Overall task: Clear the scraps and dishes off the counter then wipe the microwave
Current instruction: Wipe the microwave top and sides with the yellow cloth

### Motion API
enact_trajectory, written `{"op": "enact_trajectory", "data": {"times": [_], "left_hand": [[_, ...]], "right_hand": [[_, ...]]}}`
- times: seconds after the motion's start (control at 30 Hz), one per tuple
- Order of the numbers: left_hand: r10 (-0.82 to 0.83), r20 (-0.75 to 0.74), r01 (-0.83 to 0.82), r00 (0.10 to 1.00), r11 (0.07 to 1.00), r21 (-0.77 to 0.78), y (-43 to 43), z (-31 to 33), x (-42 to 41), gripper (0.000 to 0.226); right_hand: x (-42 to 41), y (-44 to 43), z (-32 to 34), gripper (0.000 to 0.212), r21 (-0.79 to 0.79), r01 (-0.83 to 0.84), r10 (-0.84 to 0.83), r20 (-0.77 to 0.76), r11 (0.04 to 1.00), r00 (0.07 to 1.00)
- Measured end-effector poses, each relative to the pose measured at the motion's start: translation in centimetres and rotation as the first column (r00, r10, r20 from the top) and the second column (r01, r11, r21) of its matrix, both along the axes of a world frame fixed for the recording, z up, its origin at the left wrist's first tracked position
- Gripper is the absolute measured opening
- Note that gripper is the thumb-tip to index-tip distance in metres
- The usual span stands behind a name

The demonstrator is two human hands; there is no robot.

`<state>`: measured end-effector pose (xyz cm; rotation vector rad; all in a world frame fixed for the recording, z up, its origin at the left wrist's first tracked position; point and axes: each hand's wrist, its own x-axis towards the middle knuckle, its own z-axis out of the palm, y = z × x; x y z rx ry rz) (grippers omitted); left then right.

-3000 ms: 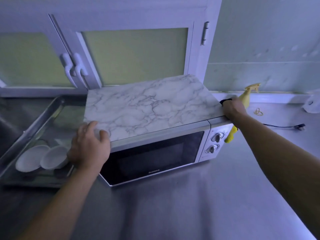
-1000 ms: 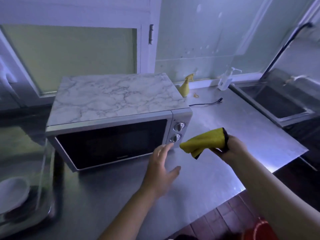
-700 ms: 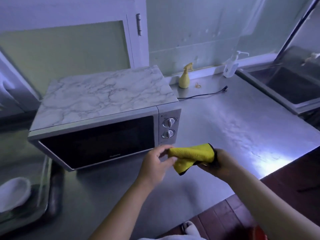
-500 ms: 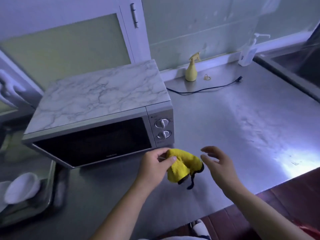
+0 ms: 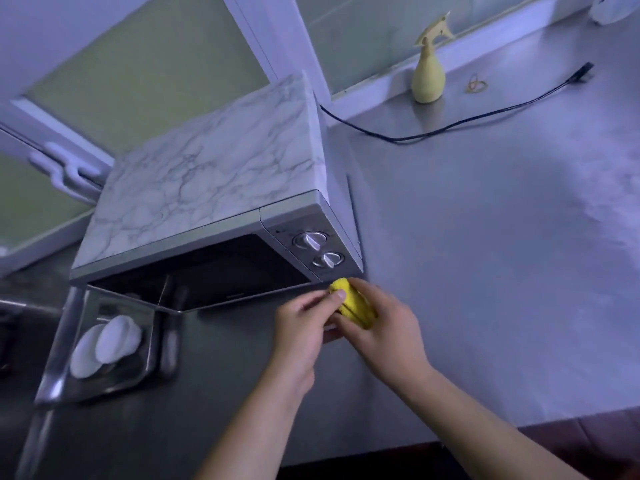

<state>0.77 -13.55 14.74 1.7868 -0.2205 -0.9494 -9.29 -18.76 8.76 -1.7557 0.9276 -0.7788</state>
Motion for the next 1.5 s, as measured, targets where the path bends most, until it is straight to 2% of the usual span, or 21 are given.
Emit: {"op": "enact_trajectory", "data": {"times": [0.07,0.13,0.23,0.27,0.3,0.37,0.4,0.43,0.5,0.6,0.67,0.83,1.0,1.1,1.2,1.27,1.33,1.5], "left_hand": [[-0.02,-0.01,0.02,1.0,1.0,-0.005,-0.1,-0.2,0.2,0.013],[-0.044,0.049,0.043,0.998,0.999,0.019,-0.2,-0.3,0.6,0.016],[0.001,0.317,-0.004,0.949,1.0,0.007,0.1,-0.2,2.2,0.012],[0.03,0.457,-0.013,0.889,0.999,-0.04,0.3,0.1,3.0,0.013],[0.044,0.633,0.004,0.773,0.997,-0.074,0.5,0.6,3.9,0.017],[0.011,0.917,0.086,0.399,0.995,-0.05,0.6,1.3,6.0,0.037],[-0.019,0.972,0.106,0.235,0.994,-0.007,0.5,1.7,7.3,0.049],[-0.06,0.989,0.104,0.137,0.994,0.046,0.2,2.1,8.6,0.061],[-0.194,0.98,0.093,0.042,0.977,0.189,-0.7,3.0,11.1,0.078],[-0.418,0.906,0.153,-0.07,0.893,0.424,-2.2,3.1,13.3,0.093],[-0.489,0.861,0.159,-0.138,0.847,0.507,-3.0,2.3,13.4,0.101],[-0.344,0.906,0.079,-0.245,0.925,0.372,-3.7,0.3,13.3,0.093],[-0.284,0.925,0.088,-0.252,0.945,0.315,-4.0,-0.3,13.3,0.086],[-0.286,0.929,0.09,-0.236,0.945,0.314,-4.1,-0.3,13.4,0.09],[-0.293,0.928,0.093,-0.23,0.943,0.321,-4.0,-0.2,13.4,0.093],[-0.296,0.925,0.092,-0.237,0.941,0.325,-4.0,-0.2,13.5,0.094],[-0.297,0.926,0.102,-0.235,0.939,0.327,-4.0,-0.2,13.4,0.094],[-0.283,0.929,0.098,-0.24,0.945,0.313,-4.0,-0.3,13.5,0.091]], "right_hand": [[0.3,-0.6,-0.6,0.033,0.063,-0.012,0.013,-0.006,0.998,1.0],[0.5,-0.9,-1.0,0.027,0.09,-0.016,0.017,-0.016,0.996,1.0],[0.7,-1.5,-0.9,0.017,0.126,0.049,-0.048,-0.009,0.991,0.999],[0.9,-1.7,-0.6,0.018,0.141,0.081,-0.082,0.001,0.987,0.997],[1.1,-2.0,-0.4,0.019,0.138,0.113,-0.116,0.012,0.984,0.993],[1.8,-2.2,0.2,0.014,0.059,0.173,-0.175,0.036,0.983,0.984],[2.3,-2.2,0.7,0.012,0.014,0.198,-0.199,0.056,0.98,0.978],[3.0,-2.2,1.1,0.013,-0.022,0.225,-0.223,0.073,0.974,0.972],[4.7,-2.5,1.8,0.014,-0.105,0.28,-0.271,0.094,0.954,0.958],[7.2,-3.2,2.4,0.013,-0.23,0.351,-0.334,0.11,0.908,0.936],[8.2,-3.1,2.1,0.017,-0.279,0.38,-0.368,0.097,0.882,0.925],[8.9,-3.0,0.2,0.025,-0.45,0.436,-0.397,0.184,0.78,0.899],[9.1,-3.8,-1.2,0.015,-0.582,0.408,-0.374,0.185,0.703,0.909],[8.5,-3.7,-3.1,0.014,-0.559,0.37,-0.38,0.103,0.742,0.919],[7.8,-2.8,-4.7,0.017,-0.425,0.293,-0.348,-0.058,0.856,0.936],[7.7,-2.7,-4.7,0.018,-0.375,0.288,-0.341,-0.082,0.881,0.936],[7.2,-2.6,-4.0,0.019,-0.354,0.296,-0.339,-0.063,0.887,0.939],[5.8,-2.9,-0.6,0.014,-0.425,0.359,-0.33,0.143,0.831,0.933]]}}
